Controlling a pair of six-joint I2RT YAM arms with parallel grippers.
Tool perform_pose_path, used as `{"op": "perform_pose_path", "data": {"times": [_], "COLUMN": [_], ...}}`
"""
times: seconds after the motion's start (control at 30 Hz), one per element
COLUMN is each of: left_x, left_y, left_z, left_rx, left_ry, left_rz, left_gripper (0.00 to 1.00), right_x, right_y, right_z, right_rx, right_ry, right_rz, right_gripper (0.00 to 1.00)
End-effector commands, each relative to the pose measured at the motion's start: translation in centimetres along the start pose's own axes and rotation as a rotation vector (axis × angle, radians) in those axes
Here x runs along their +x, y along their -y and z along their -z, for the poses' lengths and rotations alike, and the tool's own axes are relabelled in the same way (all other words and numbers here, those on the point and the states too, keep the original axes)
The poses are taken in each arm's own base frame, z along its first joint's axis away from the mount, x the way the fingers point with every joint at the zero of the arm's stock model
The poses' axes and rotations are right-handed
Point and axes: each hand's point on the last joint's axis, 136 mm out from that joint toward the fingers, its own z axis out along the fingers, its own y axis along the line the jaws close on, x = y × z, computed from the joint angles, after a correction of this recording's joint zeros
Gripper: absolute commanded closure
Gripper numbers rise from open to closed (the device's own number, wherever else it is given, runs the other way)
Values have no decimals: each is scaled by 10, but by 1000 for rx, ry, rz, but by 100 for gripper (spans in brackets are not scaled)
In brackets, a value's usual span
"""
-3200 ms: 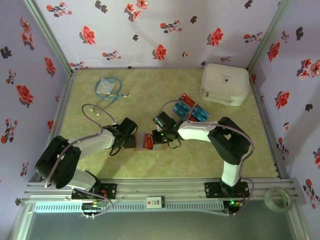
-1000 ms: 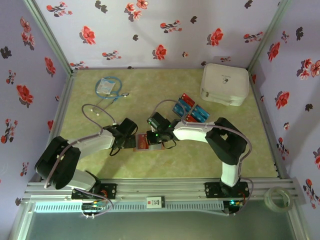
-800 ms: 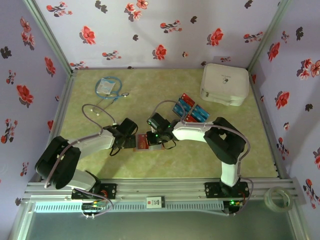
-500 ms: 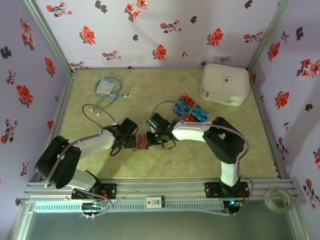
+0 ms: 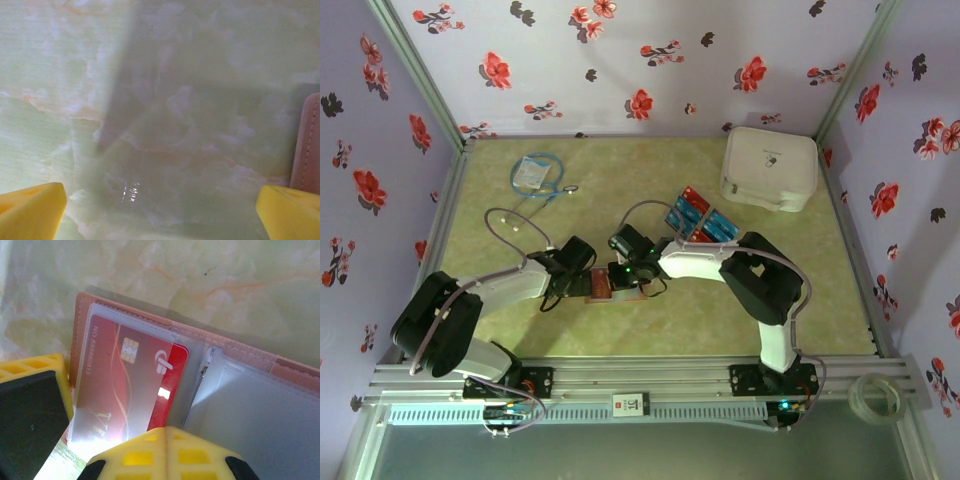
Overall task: Put the credit cards into the card holder
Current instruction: Insert the credit card into the card slot.
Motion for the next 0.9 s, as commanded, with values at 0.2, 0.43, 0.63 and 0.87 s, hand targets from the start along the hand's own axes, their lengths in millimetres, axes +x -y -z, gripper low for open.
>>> {"op": "perform_pose_path", "data": {"times": [0.2,0.43,0.63,0.87], "left_x": [11,-7,-24,-23], "left_y": [-7,-10,-15,-6], "left_z": [-8,10,32,41], "left_rx": [-45,-34,-4,73], "left_ry": [-29,12,61,59], "left_rz": [-9,7,32,28], "left_gripper": [0,0,0,0], "right_x": [3,-10,-13,-6], "right_y": [-10,-5,14,29], "right_z": [3,34,56,58], "right_rx": [-1,8,33,40], "right_ry": [-19,46,96,109], "right_rz": [51,38,-4,-68], "right_gripper": [97,88,74,62]}}
